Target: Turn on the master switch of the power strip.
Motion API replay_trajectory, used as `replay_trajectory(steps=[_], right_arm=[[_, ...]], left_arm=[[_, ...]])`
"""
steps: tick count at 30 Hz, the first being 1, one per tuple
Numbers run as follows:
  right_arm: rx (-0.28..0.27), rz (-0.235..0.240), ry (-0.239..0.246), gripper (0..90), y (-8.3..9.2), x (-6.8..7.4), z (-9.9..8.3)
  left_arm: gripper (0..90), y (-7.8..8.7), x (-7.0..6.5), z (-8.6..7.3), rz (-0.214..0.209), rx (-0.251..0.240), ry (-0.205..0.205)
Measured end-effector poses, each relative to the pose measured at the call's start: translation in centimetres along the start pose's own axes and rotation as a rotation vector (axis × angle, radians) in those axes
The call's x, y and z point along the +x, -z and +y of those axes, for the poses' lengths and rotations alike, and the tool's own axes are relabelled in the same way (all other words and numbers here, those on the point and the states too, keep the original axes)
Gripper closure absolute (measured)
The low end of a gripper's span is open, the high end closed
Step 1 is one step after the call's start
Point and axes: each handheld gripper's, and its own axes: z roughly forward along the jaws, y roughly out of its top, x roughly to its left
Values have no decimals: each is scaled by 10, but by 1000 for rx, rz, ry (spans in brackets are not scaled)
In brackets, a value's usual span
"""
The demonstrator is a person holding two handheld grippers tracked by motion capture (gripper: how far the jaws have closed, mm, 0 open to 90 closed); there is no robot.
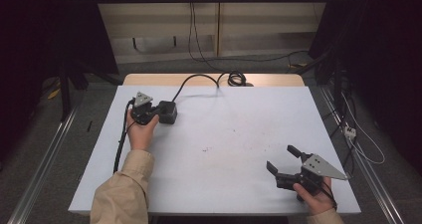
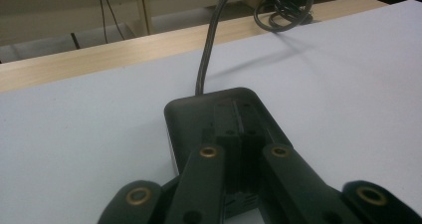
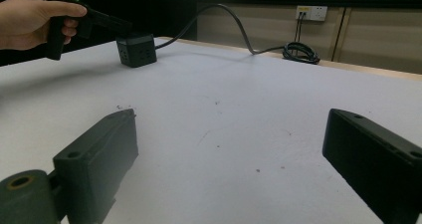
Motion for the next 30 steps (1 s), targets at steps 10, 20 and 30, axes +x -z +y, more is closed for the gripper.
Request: replay_trajectory(steps=[10,20,30], right_arm=[[-2,2,-2,65,-1,0,0],[0,1,-2,65,-1,-1,0],[-2,-1,-5,65,0,-1,-1]], left_arm=[[900,0,1,0,-3,3,15],[900,0,-1,0,5,7,19],[900,0,-2,1,14,13,34]])
